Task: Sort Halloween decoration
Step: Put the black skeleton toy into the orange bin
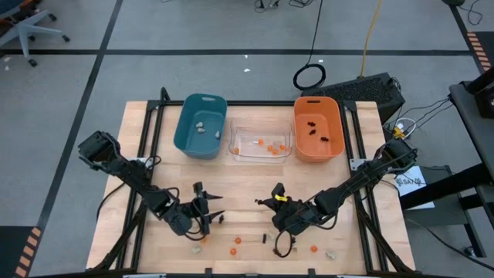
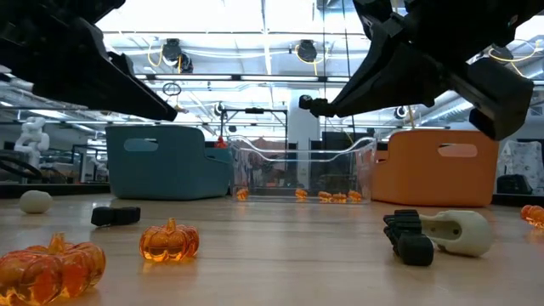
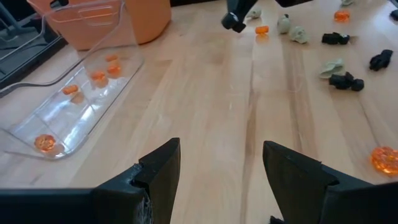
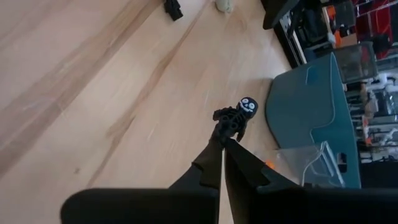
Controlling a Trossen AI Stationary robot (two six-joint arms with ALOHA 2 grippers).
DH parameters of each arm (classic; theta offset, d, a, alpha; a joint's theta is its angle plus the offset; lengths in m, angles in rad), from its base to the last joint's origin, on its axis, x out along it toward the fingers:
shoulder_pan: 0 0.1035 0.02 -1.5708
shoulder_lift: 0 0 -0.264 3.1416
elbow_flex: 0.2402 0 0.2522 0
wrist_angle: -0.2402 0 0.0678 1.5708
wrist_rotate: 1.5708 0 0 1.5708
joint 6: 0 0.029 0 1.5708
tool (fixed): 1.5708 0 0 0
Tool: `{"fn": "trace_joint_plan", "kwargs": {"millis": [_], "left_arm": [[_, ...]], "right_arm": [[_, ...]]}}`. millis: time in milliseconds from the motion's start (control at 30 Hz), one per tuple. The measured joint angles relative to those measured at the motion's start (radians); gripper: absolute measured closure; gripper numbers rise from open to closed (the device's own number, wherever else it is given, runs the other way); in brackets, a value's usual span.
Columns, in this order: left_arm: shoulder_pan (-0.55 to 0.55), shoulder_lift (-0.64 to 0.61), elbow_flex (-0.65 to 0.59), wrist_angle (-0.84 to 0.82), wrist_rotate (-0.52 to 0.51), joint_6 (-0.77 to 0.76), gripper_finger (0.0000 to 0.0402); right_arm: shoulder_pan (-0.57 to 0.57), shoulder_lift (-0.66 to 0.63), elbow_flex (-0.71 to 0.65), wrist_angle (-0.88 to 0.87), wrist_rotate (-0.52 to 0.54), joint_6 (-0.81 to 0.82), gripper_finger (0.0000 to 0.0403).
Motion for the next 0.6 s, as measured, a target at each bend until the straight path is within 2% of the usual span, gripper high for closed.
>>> {"fn": "trace_joint_plan", "kwargs": {"millis": [200, 433, 600], "left_arm": [[0.012, 0.0, 0.0, -0.002, 0.001, 0.001, 0.0174], [0.015, 0.0, 0.0, -0.003, 0.003, 0.001, 0.0174], [0.015, 0.0, 0.0, -0.003, 0.005, 0.009, 0.0174]], "right_arm": [[0.0, 0.0, 0.0, 0.0, -0.002, 0.127, 0.0403], [0.0, 0.0, 0.0, -0.016, -0.004, 0.482, 0.0403], [0.0, -0.009, 0.0, -0.019, -0.001, 0.648, 0.0403]]}}
